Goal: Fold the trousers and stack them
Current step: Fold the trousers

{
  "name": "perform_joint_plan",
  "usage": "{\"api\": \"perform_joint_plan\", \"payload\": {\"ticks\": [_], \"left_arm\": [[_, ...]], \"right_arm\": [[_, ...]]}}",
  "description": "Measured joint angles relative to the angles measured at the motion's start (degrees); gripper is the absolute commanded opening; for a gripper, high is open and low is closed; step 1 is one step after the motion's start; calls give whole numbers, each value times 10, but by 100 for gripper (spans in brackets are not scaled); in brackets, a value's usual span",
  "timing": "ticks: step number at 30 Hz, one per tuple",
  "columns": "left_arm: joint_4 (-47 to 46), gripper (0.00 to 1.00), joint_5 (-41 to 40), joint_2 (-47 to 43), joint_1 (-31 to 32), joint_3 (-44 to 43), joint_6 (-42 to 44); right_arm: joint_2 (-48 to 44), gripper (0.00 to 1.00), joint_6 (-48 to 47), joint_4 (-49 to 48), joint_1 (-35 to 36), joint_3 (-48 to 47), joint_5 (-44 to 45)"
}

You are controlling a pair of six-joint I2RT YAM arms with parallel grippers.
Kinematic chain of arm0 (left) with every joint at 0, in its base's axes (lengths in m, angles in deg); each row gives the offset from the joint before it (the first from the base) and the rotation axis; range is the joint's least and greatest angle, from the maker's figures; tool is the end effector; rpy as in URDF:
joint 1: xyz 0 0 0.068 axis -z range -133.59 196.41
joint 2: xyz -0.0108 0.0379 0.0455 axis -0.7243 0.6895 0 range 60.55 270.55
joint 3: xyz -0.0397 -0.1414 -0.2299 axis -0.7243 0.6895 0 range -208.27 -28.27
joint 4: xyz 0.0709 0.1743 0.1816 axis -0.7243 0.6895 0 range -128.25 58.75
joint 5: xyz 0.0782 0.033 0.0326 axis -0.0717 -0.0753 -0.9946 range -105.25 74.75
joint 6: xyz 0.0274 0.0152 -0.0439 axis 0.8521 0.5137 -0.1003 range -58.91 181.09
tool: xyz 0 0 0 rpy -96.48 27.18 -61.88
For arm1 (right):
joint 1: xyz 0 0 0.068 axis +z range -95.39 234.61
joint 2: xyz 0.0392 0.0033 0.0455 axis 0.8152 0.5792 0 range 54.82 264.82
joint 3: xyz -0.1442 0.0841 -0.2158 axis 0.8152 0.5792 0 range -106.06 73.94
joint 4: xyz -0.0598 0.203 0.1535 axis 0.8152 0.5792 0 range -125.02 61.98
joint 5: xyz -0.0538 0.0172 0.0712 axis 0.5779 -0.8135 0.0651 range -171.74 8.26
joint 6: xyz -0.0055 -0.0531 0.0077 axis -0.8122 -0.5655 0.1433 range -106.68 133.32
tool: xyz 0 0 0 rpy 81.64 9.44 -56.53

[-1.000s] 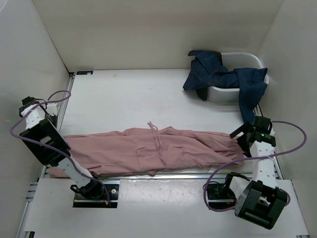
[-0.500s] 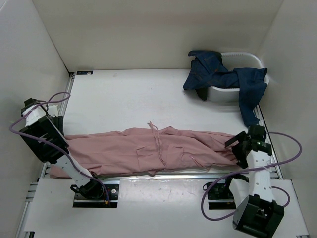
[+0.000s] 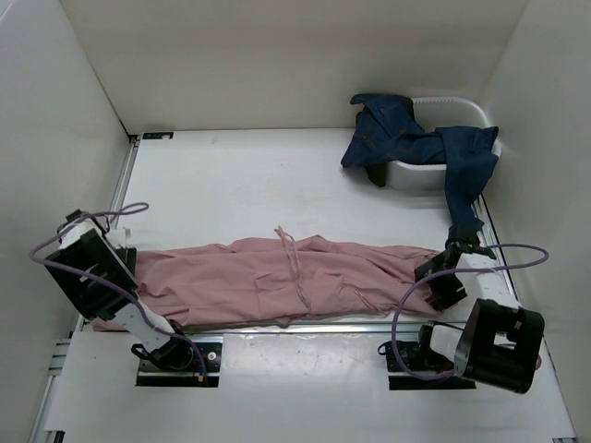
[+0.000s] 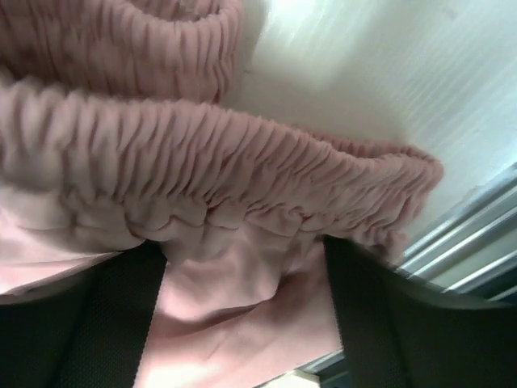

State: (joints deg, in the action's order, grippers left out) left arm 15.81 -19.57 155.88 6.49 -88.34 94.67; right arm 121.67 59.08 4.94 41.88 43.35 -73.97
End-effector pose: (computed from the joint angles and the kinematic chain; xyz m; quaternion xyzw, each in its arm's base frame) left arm 0.2133 0.1822 0.1744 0.0555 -0.9977 -0.0339 0.0178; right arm 0.1698 -0.0434 0.1535 0.4910 0.8603 -0.0304 0.1338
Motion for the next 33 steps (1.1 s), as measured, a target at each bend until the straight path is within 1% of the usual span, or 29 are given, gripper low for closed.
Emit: {"api": "perform_joint_plan", "payload": {"ticks": [1,2,4,5,9,12,16,20,23,25,28,30,33], "left_arm": [[-2,76,-7,15,0,13,-1],[-5,76,-14,34,2,19,-3],[5,75,-24,65,9,6,-7],[11,75,-28,73,14,-1,-10],[31,75,-21,108,46,-50,-26],[20,76,4,124,85,-98,-39],[9,76,24,143,144,-160,-52],[10,78,40,181,203,-201,-69],[18,78,56,201,240,-215,-85],[24,78,61,208,252,-222,-92],[27,80,63,210,253,-224,-100],[28,80,63,210,251,-224,-105],[27,80,64,211,250,-223,-110]], "right_arm": [[9,51,-3,2,1,-3,6],[14,33,-3,0,0,-4,7],[22,13,0,-25,0,-7,1],[28,0,3,-48,1,-9,-6],[58,0,13,-145,6,-22,-16],[61,0,4,-176,9,-28,18],[41,0,-23,-158,9,-65,101],[-7,0,-59,-128,14,-137,179],[-28,0,-96,-103,49,-210,235],[-27,0,-117,-87,113,-260,278],[-1,0,-130,-62,271,-330,358],[50,0,-114,-22,401,-386,420],[161,0,-60,56,552,-467,481]]}}
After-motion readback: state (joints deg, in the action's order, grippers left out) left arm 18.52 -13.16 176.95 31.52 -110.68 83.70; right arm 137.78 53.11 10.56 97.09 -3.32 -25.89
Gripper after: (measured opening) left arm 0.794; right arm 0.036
